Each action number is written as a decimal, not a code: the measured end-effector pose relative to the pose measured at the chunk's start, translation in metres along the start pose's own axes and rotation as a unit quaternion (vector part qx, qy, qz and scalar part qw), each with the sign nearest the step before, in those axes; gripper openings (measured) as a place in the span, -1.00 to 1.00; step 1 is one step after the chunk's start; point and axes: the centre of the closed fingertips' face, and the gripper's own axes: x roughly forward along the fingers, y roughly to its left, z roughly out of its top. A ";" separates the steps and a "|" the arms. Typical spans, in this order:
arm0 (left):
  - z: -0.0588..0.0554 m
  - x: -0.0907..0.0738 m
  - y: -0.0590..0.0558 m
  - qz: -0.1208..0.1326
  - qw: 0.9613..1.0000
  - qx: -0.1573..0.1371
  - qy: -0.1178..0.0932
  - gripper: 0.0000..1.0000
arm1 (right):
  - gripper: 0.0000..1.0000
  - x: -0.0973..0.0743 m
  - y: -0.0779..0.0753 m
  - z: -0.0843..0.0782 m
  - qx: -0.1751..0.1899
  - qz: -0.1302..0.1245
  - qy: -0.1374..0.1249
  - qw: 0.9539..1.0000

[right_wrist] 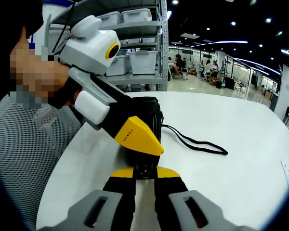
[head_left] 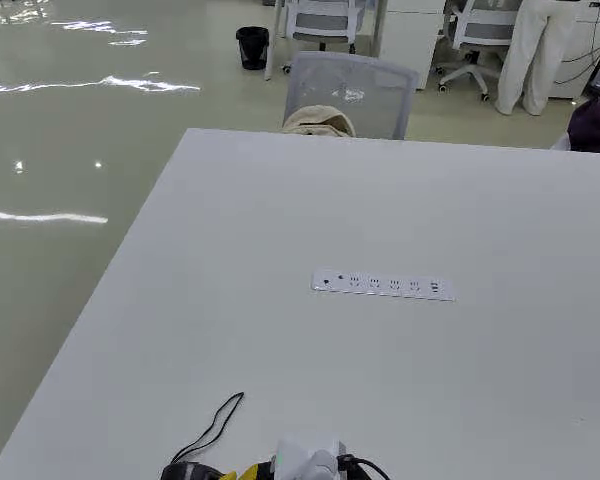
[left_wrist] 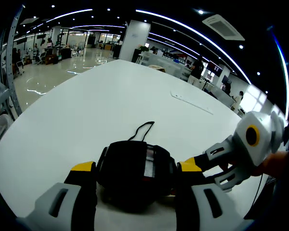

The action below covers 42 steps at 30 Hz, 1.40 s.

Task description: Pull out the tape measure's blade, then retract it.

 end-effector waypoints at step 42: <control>-0.007 0.002 -0.005 -0.027 0.999 -0.009 0.026 0.27 | -1.00 -0.015 0.000 -0.006 0.015 -0.022 -0.002 1.000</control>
